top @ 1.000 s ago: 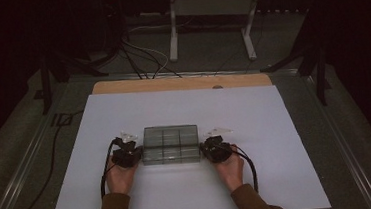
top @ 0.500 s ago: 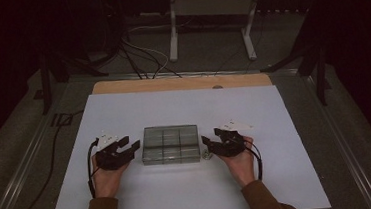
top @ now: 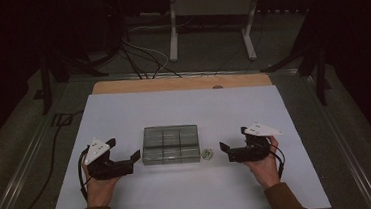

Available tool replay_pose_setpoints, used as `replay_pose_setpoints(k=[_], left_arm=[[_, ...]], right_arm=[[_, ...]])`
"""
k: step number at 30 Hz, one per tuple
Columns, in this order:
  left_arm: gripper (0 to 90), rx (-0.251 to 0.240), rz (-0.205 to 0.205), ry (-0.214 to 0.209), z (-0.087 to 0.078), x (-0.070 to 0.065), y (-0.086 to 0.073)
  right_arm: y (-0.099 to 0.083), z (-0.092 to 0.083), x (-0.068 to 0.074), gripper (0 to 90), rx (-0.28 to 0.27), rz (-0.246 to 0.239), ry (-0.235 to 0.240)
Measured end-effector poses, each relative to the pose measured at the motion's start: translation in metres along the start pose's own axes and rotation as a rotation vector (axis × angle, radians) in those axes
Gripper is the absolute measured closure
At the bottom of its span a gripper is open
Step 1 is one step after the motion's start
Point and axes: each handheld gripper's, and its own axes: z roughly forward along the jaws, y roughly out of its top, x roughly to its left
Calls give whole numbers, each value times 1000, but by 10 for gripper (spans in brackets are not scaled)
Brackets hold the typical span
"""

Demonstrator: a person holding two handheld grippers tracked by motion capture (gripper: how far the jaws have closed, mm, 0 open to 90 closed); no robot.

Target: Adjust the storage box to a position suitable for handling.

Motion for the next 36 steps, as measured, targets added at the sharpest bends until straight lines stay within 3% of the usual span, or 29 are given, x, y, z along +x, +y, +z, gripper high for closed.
replay_pose_setpoints(k=[8, 11, 23, 36], left_arm=[[13, -27, 5, -23, -5, -3, 0], [13, -20, 1, -31, -5, -3, -2], [20, -8, 61, -57, -8, -14, 3], [43, 1, 69, -74, -10, -12, 2]], right_arm=[[-20, -31, -11, 0, -110, 20, -5], [-24, -38, -12, 0, -116, 20, -4], [-29, -47, -19, 0, -147, 45, -30], [-28, -52, -27, 0, -154, 77, -45]])
